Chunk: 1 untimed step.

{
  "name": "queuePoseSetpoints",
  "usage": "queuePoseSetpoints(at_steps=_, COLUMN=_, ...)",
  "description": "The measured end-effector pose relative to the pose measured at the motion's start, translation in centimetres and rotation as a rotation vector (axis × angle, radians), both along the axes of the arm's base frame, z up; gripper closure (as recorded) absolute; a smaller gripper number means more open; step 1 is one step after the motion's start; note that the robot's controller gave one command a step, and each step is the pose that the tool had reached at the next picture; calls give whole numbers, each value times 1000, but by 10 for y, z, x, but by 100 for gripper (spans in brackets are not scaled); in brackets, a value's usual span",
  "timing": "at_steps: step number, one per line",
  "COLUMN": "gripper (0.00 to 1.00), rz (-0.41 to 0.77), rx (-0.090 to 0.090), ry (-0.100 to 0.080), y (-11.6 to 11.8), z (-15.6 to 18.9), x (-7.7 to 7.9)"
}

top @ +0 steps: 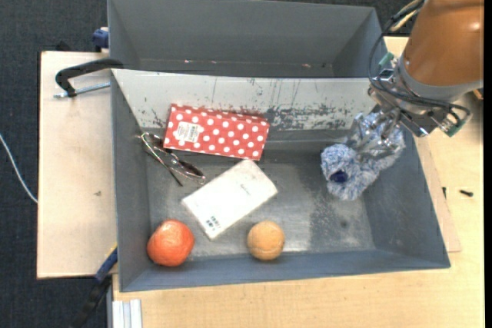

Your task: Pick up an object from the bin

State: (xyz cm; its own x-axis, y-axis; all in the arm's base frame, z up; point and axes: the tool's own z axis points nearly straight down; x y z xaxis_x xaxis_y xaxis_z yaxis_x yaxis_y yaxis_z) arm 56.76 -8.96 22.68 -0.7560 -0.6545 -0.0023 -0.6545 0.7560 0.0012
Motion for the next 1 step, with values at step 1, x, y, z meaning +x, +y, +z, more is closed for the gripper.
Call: queuePoseSetpoints(at_steps=1, gripper=100, rz=68, rx=-2, ry=-7, y=0, z=39, x=2)
